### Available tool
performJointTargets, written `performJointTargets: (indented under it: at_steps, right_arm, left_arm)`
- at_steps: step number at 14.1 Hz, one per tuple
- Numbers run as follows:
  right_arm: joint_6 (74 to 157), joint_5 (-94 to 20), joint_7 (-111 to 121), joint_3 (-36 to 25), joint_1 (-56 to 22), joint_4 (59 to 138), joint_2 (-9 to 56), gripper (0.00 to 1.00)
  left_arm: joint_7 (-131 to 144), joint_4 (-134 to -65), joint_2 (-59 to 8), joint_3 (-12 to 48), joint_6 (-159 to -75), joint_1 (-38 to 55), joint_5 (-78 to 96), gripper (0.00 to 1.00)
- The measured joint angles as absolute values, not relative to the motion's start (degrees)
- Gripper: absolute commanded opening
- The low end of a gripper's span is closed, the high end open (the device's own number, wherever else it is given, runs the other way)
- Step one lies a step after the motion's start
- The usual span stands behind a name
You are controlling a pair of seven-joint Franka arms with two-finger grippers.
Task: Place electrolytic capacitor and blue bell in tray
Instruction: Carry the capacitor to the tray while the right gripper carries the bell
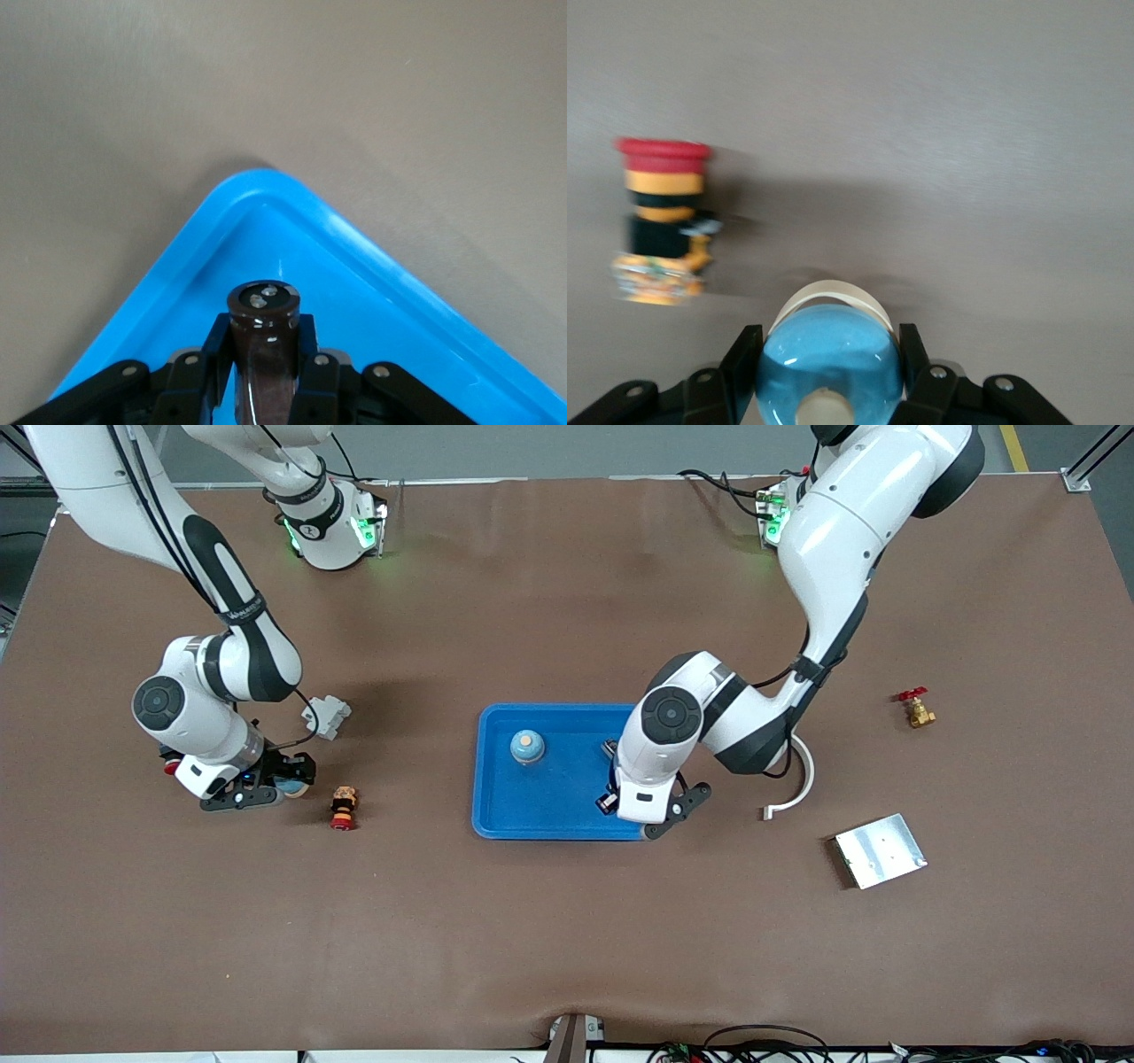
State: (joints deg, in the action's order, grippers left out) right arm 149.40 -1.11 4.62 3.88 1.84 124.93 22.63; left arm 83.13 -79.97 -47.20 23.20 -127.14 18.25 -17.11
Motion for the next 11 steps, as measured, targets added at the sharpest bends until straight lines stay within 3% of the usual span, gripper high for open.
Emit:
performJointTargets:
  at_steps: [3, 11]
  right_arm:
    - [149.3, -1.3, -5.2, 7.8, 0.0, 124.2, 21.2, 0.0]
    - [142.7, -1.3, -25.1, 8.5, -9.9, 117.0, 20.9, 0.0]
  left_arm:
    - [86.4, -79.9, -48.8, 22.9, -127.6, 19.0, -17.1, 0.03]
    - [91.5, -79.9, -51.7, 22.9, -128.8, 19.4, -17.1, 0.06]
